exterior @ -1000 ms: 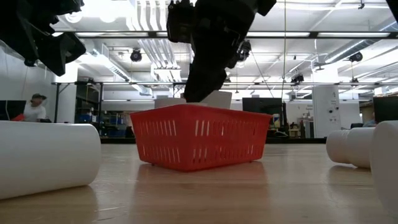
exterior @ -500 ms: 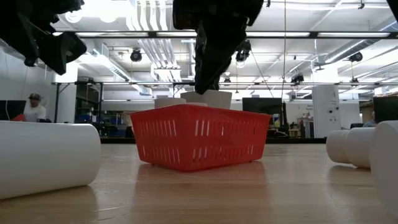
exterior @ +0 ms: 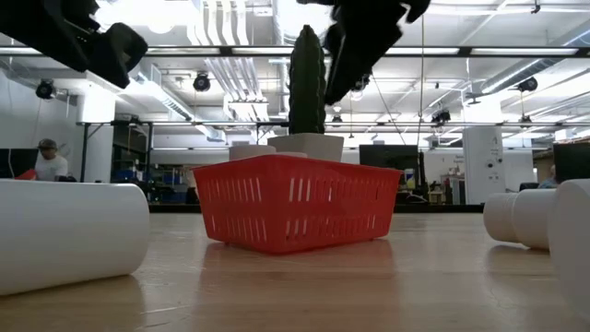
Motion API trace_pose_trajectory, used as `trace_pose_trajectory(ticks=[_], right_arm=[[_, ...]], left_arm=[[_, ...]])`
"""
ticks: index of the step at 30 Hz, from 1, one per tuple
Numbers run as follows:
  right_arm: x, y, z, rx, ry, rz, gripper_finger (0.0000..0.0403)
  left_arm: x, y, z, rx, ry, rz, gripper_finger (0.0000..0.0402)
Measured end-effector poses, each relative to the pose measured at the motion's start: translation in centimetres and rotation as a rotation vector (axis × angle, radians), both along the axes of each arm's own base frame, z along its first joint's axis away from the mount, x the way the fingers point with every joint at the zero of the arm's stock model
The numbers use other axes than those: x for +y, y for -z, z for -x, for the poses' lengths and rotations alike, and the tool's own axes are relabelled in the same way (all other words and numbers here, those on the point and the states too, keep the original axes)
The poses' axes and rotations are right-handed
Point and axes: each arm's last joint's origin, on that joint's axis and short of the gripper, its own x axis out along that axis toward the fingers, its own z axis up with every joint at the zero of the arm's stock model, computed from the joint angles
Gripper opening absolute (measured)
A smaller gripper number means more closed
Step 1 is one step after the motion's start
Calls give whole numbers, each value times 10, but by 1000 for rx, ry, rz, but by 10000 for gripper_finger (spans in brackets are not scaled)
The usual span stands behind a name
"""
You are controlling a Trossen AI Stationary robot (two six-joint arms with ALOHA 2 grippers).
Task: Pick and place pill bottles into a basket
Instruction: Put the white pill bottle into the red bin
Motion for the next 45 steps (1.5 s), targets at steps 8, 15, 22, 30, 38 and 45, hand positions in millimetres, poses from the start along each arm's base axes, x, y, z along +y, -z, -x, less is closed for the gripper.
trace_pose_trajectory(ticks=[8, 15, 22, 30, 38, 45], right_arm=[[2, 0, 48, -97, 107, 65, 219], [2, 18, 90, -322, 155, -20, 219], [-3, 39, 116, -526, 145, -116, 219], [-8, 57, 127, -553, 146, -114, 219], [-9, 52, 120, -566, 113, -1, 219], [-9, 50, 118, -569, 112, 5, 219]], left_arm=[[-1, 0, -1, -14, 35, -33, 204], [-1, -4, -5, -77, 35, -43, 204], [-2, -6, -7, -114, 36, -65, 204], [-1, -6, -9, -126, 4, -92, 204], [2, -1, -16, -131, -59, -229, 204], [3, 8, -26, -95, 32, -382, 204]])
